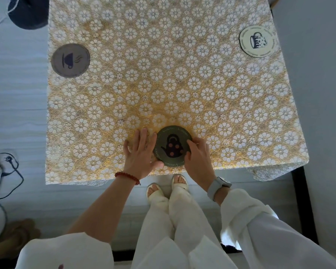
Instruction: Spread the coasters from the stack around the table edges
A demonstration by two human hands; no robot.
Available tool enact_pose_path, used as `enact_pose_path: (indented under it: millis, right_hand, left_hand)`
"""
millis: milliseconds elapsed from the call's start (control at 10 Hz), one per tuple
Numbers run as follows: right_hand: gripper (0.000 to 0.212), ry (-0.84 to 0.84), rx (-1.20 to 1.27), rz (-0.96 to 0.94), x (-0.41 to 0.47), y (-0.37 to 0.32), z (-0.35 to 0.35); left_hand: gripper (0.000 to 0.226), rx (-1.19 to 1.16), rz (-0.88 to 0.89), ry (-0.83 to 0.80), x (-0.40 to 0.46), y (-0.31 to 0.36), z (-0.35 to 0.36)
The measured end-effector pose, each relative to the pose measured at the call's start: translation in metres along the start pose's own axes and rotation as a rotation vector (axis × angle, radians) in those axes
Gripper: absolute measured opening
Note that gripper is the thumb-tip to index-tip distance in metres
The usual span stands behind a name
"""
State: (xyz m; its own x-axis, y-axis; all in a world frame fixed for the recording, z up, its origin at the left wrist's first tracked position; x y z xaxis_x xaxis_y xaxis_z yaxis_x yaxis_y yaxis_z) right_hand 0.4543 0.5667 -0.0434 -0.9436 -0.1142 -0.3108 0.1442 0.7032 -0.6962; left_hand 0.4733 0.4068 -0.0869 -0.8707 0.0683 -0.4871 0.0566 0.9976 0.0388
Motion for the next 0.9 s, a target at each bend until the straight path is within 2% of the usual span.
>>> enact_pose_path:
  millis: [700, 800, 900]
  right_hand:
    - [0.033, 0.018, -0.003, -0.003, -0.002, 0.004, 0.002]
    - [0.035, -0.016, 0.057, 0.030, 0.001, 0.003, -0.005]
    - [0.031, 0.080, 0.299, 0.068, 0.013, -0.026, -0.059]
  left_hand:
    - [0.093, 0.015, 0.001, -0.036, 0.002, -0.002, 0.006]
    - [0.093, 0.007, -0.002, -0.033, 0.001, -0.003, 0.005]
    - [0.094, -0.025, -0.011, -0.033, 0.001, -0.003, 0.004]
Point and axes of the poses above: each hand's wrist, its own x-axis towards the middle knuckle, its own z-axis out of the palm, y = z × x, the point moved 9 cm from there along x, towards the middle knuckle, and after that the axes turned 12 degrees about x, right-handed, at the moved point
